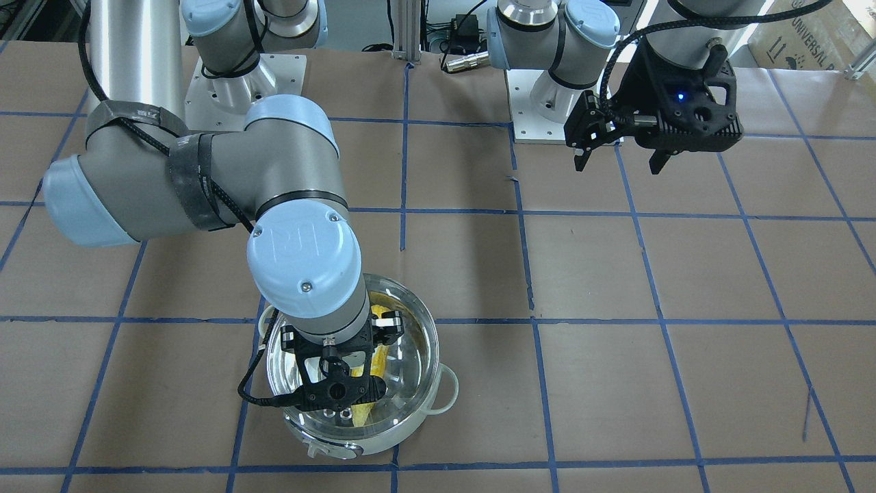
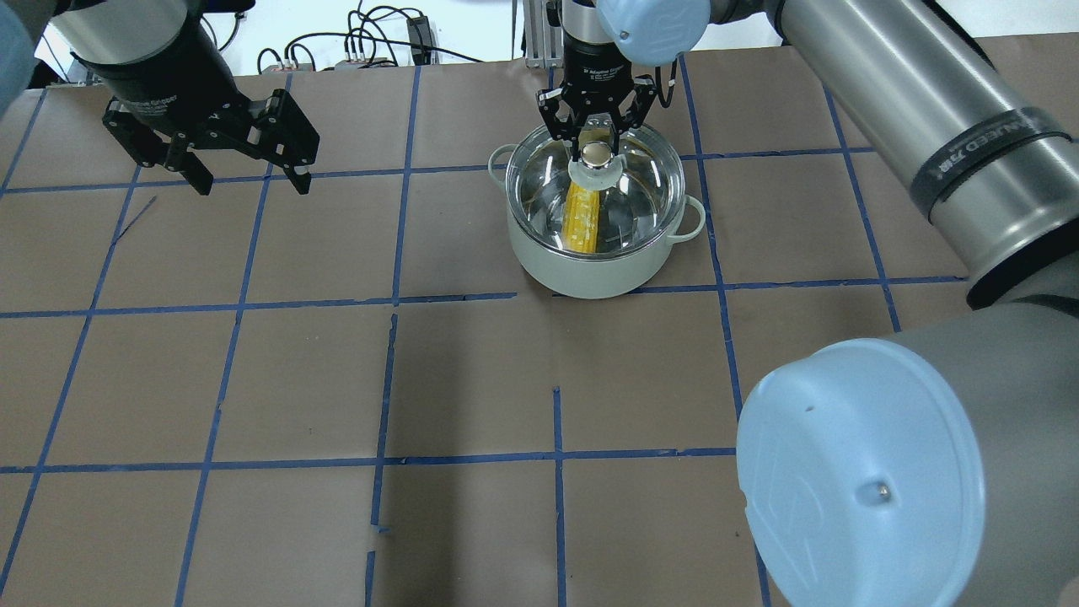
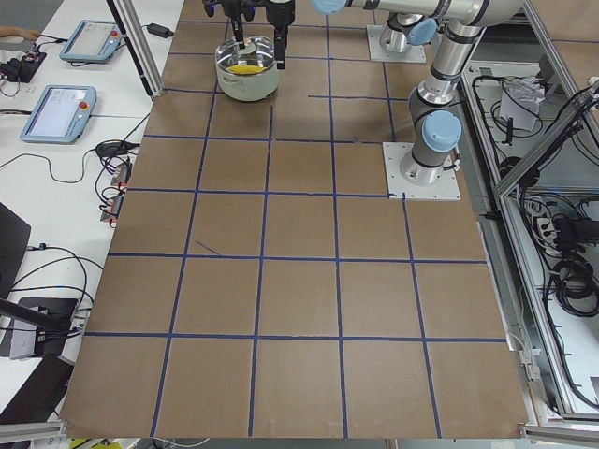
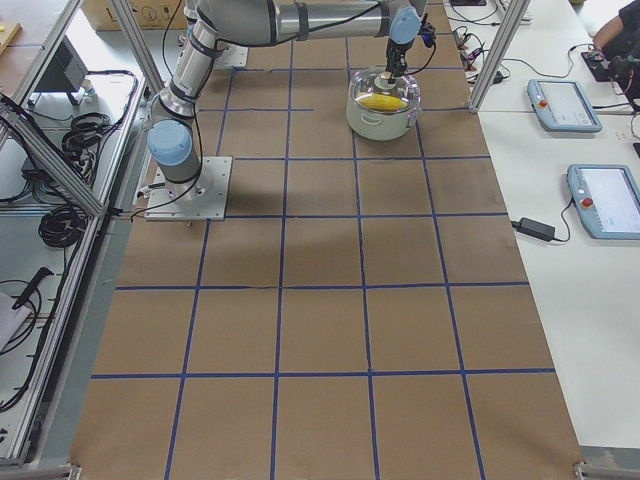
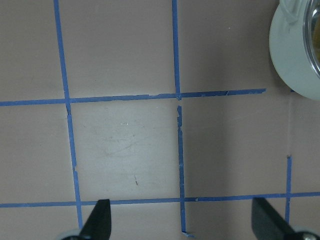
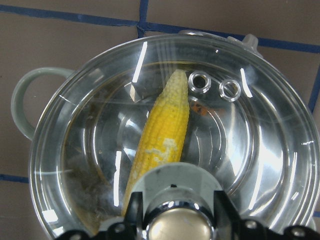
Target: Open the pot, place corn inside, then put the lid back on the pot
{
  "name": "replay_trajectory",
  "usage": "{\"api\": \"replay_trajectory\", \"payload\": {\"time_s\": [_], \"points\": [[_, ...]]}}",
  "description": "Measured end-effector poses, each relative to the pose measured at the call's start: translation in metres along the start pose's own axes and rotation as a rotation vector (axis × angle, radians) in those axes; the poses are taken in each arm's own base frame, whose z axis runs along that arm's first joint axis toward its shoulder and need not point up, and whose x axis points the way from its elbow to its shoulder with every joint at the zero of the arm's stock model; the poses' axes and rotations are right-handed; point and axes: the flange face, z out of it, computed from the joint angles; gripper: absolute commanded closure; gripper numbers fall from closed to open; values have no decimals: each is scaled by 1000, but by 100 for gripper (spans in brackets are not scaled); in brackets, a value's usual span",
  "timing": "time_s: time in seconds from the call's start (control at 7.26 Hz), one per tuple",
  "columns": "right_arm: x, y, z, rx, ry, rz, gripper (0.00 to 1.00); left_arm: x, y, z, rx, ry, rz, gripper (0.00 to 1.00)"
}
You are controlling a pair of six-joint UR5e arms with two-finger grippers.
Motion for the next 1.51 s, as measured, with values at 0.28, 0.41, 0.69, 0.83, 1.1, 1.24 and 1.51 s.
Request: {"api": "replay_trajectory", "payload": {"time_s": [0.28, 0.41, 0.69, 0.83, 1.1, 1.24, 1.51], "points": [[0, -1, 0, 3, 1, -1, 16, 0, 0, 0, 0, 0, 0, 0], [0, 0, -4, 8, 1, 0, 15, 0, 0, 0, 0, 0, 0, 0], [11, 3, -23, 34, -3, 11, 0, 0, 0, -1, 1, -1, 0, 0], [22, 10, -44, 58, -5, 23, 0, 0, 1, -1, 1, -1, 0, 0], [58, 41, -95, 73, -4, 59, 0, -1, 0, -1, 3, -2, -1, 0], [88, 61, -115, 59, 3, 61, 0, -2, 0, -1, 3, -1, -2, 0], [134, 104, -137, 43, 6, 69, 0, -3, -1, -1, 3, -1, -6, 0]]}}
